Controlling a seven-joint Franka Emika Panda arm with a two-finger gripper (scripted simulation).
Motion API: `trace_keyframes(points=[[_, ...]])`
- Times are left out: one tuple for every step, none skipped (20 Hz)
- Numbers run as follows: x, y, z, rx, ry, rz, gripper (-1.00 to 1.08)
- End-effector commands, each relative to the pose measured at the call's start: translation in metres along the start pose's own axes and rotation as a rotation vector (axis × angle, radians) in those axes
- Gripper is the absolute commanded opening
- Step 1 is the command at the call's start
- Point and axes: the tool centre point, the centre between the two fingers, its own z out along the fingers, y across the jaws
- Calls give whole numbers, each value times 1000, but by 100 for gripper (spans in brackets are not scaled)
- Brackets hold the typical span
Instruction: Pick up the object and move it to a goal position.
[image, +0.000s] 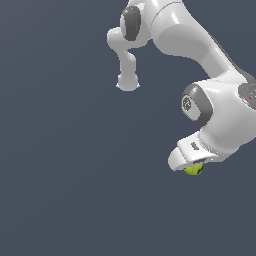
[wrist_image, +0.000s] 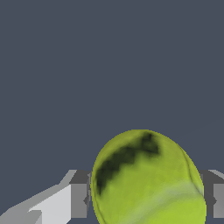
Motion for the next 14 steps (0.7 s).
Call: trace_keyframes(points=[[5, -8, -7, 0, 2, 2, -100], [6, -10, -8, 0, 2, 2, -100], [7, -12, -9, 0, 2, 2, -100], [9, -14, -10, 0, 2, 2, -100], [10, -16, -11, 0, 2, 2, -100], [10, -17, -12, 0, 2, 2, -100], [11, -18, -13, 0, 2, 2, -100], [12, -19, -13, 0, 2, 2, -100], [12, -20, -14, 0, 2, 2, -100], [13, -21, -14, 0, 2, 2, -100], [13, -21, -15, 0, 2, 2, -100], [13, -22, -15, 0, 2, 2, -100], [13, -22, -15, 0, 2, 2, -100], [14, -22, -15, 0, 2, 2, -100]])
